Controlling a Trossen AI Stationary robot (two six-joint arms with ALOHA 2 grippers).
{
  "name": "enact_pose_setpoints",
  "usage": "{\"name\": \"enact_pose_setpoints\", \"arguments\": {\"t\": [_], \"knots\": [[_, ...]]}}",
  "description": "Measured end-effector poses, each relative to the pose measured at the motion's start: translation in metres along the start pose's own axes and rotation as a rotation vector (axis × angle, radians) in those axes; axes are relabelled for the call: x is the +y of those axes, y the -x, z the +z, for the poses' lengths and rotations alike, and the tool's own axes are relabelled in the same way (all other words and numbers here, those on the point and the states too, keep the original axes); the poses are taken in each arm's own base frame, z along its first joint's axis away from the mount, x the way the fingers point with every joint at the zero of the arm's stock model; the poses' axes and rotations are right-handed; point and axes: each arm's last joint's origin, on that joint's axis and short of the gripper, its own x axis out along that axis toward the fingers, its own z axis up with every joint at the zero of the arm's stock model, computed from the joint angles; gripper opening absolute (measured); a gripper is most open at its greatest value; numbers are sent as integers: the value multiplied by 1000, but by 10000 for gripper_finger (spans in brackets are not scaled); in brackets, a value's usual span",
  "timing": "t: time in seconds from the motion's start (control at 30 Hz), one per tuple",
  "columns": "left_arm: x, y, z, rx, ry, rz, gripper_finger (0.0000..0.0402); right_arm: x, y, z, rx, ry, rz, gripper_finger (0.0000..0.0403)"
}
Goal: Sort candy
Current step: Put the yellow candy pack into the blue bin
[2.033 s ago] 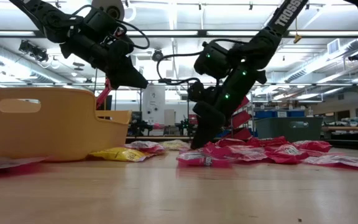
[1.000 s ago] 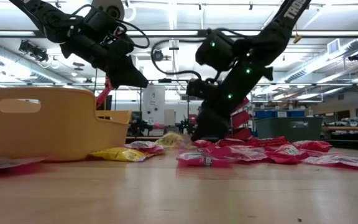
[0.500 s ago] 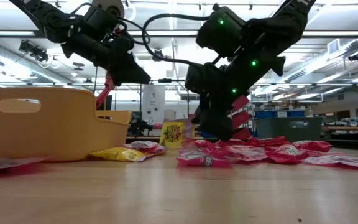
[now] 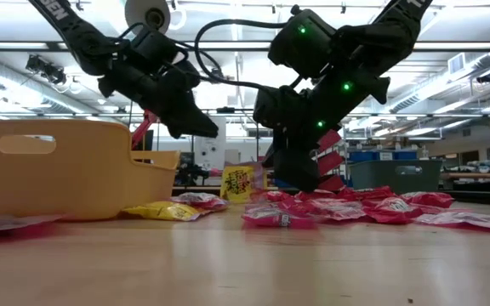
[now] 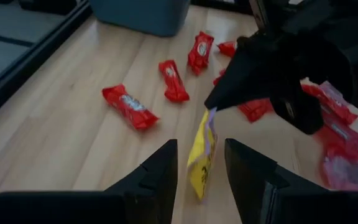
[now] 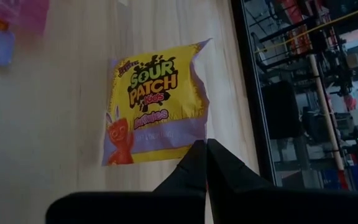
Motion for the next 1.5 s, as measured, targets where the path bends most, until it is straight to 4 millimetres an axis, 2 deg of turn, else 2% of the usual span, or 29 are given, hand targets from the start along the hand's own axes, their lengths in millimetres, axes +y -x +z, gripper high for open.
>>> {"name": "enact_pose_setpoints", "arguments": {"t": [0.2, 0.5, 1.1, 1.33, 1.5], "knots": [[2, -7, -1, -28, -9, -9, 161, 0, 0, 0, -2, -2, 4, 0], [0, -26, -16, 28, -60, -22, 193, -2, 0, 4, -30, -25, -6, 0], [0, -27, -18, 37, -108, -48, 194, -2, 0, 3, -30, -23, -4, 0], [-6, -42, -31, 77, -112, -58, 194, -2, 0, 3, -30, -23, -4, 0], [-7, -45, -31, 69, -121, -3, 194, -2, 0, 3, -33, -23, 3, 0]]}}
